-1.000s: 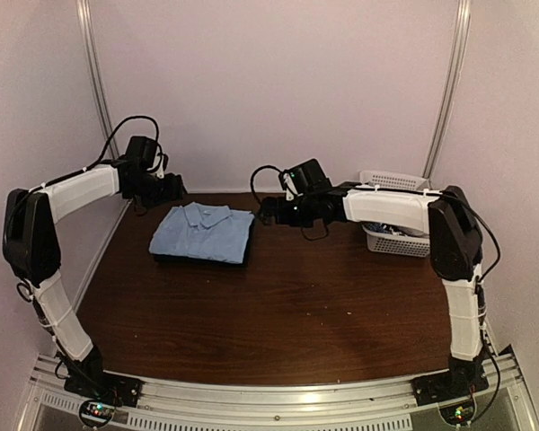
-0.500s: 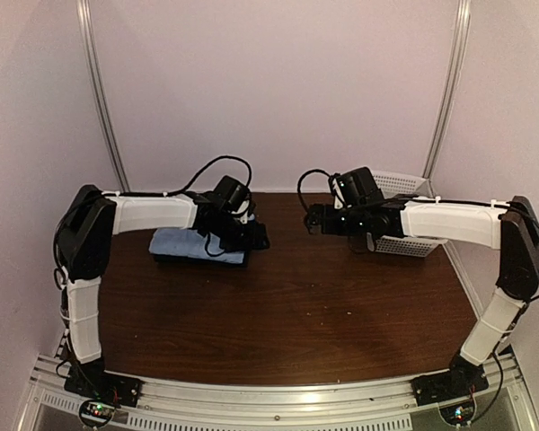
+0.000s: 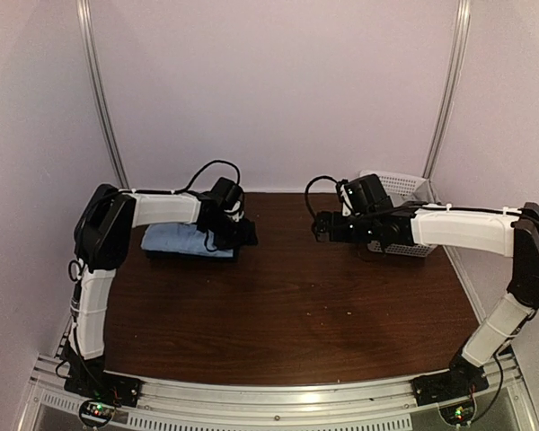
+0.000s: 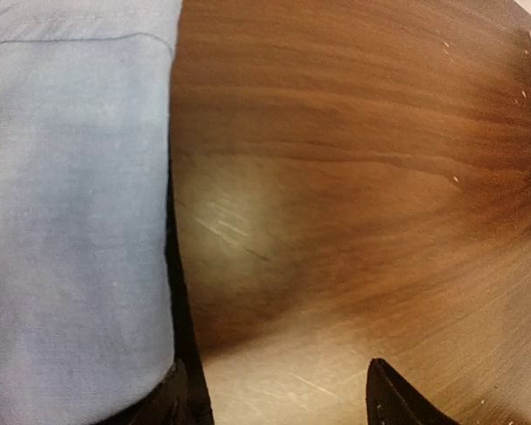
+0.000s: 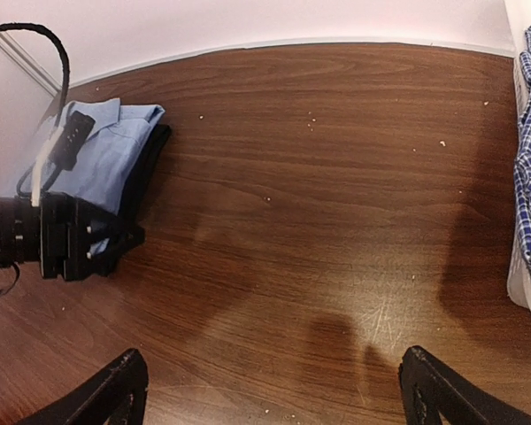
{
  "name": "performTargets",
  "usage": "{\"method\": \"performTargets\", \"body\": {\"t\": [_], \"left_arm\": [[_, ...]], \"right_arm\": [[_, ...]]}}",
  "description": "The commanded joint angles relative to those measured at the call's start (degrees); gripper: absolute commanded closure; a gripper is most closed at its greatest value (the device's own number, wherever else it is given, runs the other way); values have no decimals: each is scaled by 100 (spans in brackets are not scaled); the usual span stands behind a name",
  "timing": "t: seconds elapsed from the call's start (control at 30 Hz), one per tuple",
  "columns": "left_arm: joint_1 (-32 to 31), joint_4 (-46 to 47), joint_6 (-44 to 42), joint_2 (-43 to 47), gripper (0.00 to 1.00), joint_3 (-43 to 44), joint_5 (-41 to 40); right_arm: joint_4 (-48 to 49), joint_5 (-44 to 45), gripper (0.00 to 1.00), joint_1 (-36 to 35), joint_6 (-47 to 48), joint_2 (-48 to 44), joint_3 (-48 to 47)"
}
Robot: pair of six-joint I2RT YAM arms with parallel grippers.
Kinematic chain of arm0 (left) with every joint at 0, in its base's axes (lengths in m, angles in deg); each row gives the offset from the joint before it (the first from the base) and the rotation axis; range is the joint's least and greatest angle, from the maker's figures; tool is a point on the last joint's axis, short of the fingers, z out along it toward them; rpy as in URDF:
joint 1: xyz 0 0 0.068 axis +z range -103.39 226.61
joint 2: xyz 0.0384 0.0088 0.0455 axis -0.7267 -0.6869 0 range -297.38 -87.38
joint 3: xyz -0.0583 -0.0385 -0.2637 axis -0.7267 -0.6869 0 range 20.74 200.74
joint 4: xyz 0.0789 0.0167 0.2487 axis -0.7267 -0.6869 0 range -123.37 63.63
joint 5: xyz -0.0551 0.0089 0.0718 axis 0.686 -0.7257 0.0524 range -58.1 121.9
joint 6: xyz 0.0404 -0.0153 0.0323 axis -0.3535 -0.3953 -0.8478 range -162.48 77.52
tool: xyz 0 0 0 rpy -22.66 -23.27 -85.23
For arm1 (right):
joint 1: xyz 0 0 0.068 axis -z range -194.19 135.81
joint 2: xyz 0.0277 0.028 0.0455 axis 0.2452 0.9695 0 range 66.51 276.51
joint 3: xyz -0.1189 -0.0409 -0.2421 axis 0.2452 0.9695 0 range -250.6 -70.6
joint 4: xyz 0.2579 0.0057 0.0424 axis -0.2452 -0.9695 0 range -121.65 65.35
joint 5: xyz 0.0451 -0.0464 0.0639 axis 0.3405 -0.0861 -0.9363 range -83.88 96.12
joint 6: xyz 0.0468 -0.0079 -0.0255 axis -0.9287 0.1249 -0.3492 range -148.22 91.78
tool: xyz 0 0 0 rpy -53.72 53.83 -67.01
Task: Fold and stack the long sleeve shirts
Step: Move the square-folded shirt to the corner of the board.
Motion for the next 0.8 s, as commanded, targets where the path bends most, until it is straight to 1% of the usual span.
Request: {"method": "performTargets", "body": {"t": [0.0,0.17,0.27,0.37,0.47,0.57,0.67,0.77], "left_arm": [[708,-81,-441,-37,30,78,-157],[1399,-93,-920,-50,30,165,-33],[1777,-170,-1285,-97,30,392,46],[2019,-368,-1617,-104,29,675,98],[2067,-540,-1840,-62,29,942,166],[2045,-648,-1896,76,27,1080,406],[1890,-621,-1890,417,23,997,423],[1618,-365,-1890,975,18,626,428]], "right_arm": [[-28,200,0,47,27,-375,130],[-121,269,0,80,60,-530,211],[-169,326,0,115,94,-675,271],[-207,392,0,166,147,-859,366],[-251,428,0,233,191,-1026,430],[-251,438,0,274,263,-1202,475],[-193,471,0,306,341,-1373,528],[-207,566,0,336,400,-1502,531]]}}
